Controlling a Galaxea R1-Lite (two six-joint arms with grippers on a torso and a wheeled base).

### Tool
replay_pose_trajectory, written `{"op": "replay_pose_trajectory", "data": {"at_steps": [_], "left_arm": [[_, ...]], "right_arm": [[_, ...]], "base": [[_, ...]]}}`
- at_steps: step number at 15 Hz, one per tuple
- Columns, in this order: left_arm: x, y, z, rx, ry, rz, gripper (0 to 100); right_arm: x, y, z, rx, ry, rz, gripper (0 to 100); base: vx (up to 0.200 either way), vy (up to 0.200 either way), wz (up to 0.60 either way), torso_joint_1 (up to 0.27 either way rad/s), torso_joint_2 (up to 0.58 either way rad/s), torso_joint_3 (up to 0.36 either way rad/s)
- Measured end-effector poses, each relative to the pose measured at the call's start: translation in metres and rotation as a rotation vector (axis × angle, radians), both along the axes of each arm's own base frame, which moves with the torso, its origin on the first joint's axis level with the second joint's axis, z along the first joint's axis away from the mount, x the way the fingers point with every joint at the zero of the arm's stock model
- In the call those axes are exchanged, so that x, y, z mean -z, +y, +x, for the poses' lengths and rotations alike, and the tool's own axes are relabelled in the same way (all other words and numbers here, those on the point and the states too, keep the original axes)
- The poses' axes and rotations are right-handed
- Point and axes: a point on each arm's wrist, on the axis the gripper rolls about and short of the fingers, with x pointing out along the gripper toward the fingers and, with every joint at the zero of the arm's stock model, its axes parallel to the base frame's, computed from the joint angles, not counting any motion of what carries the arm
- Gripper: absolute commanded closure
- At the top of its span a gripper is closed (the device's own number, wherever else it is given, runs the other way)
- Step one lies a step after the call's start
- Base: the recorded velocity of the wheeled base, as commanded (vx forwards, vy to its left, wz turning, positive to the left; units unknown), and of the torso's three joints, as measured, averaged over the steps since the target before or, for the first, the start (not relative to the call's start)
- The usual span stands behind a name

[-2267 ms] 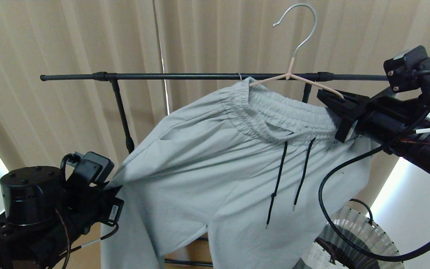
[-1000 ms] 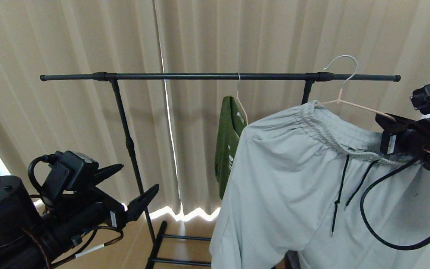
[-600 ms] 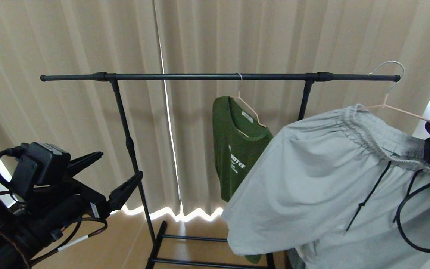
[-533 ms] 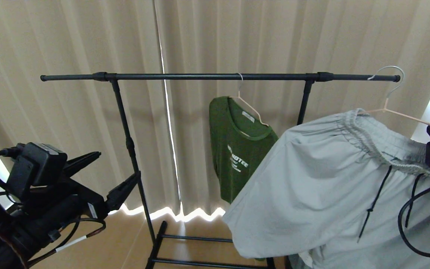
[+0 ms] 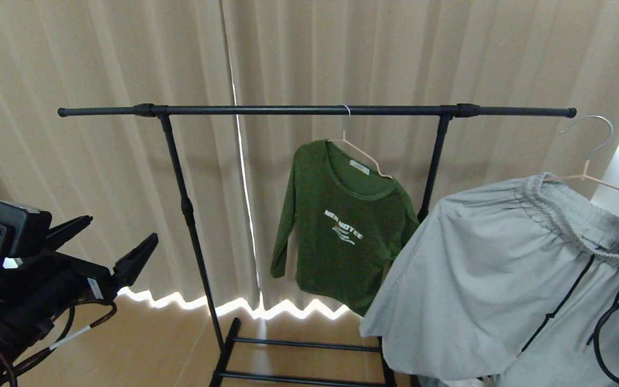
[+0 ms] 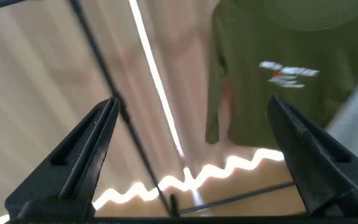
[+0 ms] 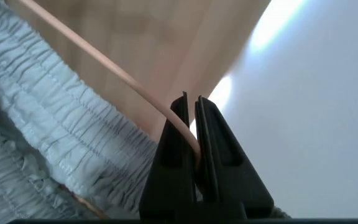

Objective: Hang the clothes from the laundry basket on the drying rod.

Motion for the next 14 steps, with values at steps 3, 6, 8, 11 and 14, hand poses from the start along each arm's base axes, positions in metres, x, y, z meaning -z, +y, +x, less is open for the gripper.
{"op": "replay_pose_trajectory", "data": {"at_steps": [3,6,8,11,14], "left_arm": [[-0.003,0.004,-0.002,-0.019,-0.022,0.025,0],[-0.008,0.006,-0.002,-0.034,-0.05,0.049,0],[-0.011,0.008,-0.001,-0.045,-0.06,0.051,0],[-0.009,0.009,-0.001,-0.046,-0.051,0.051,0],[-0.008,0.008,0.001,-0.045,-0.046,0.051,0]], "right_arm": [[0.002,-0.001,-0.003,0.01,-0.012,-0.047,100],[0.001,-0.003,-0.006,0.026,-0.033,-0.06,100],[-0.002,-0.007,-0.01,0.052,-0.055,-0.068,100],[-0.005,-0.008,-0.011,0.051,-0.068,-0.069,100],[-0.007,0.003,-0.007,-0.005,-0.078,-0.066,100]], "base": [[0.0,0.0,0.0,0.0,0.0,0.0],[0.0,0.0,0.0,0.0,0.0,0.0],[0.0,0.0,0.0,0.0,0.0,0.0],[0.0,0.0,0.0,0.0,0.0,0.0],[0.133,0.0,0.0,0.002,0.0,0.005]]}}
